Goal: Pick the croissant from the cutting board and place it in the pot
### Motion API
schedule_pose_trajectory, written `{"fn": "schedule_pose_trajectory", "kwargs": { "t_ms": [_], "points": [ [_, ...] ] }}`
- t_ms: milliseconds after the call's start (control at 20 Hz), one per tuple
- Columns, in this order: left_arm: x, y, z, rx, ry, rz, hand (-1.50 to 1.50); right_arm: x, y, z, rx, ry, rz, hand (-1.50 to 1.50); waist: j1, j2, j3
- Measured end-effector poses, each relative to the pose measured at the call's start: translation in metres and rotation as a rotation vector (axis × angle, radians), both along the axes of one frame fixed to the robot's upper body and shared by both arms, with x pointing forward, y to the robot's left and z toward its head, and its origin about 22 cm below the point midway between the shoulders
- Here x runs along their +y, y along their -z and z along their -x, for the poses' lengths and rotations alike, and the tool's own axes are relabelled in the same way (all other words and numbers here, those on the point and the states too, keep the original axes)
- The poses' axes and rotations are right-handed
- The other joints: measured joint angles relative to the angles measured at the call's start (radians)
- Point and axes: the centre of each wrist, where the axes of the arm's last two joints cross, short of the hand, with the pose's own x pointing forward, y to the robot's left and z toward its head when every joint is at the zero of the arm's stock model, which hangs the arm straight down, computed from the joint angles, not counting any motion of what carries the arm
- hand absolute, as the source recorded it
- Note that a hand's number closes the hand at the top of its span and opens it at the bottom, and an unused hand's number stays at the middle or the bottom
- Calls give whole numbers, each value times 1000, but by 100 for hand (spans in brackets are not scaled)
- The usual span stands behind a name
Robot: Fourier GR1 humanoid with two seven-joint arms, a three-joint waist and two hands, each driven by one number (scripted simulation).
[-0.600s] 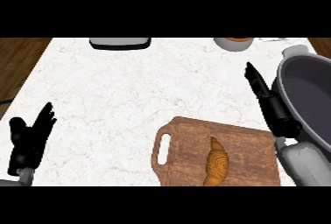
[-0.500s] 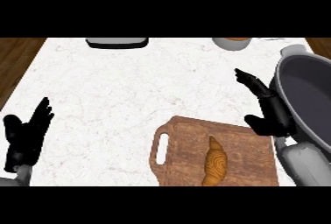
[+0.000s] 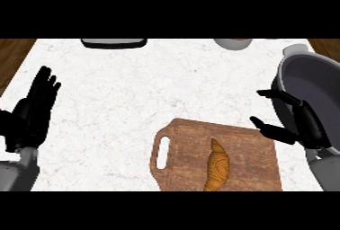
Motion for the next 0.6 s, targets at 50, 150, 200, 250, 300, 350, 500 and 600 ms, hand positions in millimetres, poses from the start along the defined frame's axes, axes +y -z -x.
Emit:
{"fn": "schedule_pose_trajectory", "kwargs": {
  "t_ms": [50, 150, 200, 250, 300, 350, 500, 600],
  "points": [
    [-3, -5, -1, -9, 6, 4, 0, -3, 2, 6, -16, -11, -6, -150, 0, 1, 0],
    [-3, -9, -4, -19, 15, 11, 0, -6, 3, 17, -54, -34, -10, -150, -1, 2, 1],
    [-7, -9, -6, -25, 13, 14, 0, -3, -2, 22, -70, -58, -7, -150, -4, 2, 1],
    [-8, -11, -10, -27, 15, 18, 0, 0, -4, 26, -81, -72, -6, -150, -4, 3, 1],
    [-6, -10, -6, -25, 16, 22, 0, 2, -10, 31, -82, -85, 0, -150, -2, 3, 1],
    [-7, -9, -3, -24, 17, 26, 0, 3, -21, 33, -75, -102, 15, -150, -2, 2, 1],
    [-10, -7, -5, -29, 22, 28, 0, 7, -46, 38, -6, -155, 84, -150, -3, 2, -1],
    [-11, -10, -7, -33, 25, 29, 0, 13, -59, 40, 69, -190, 146, -150, 0, 2, -1]
  ]
}}
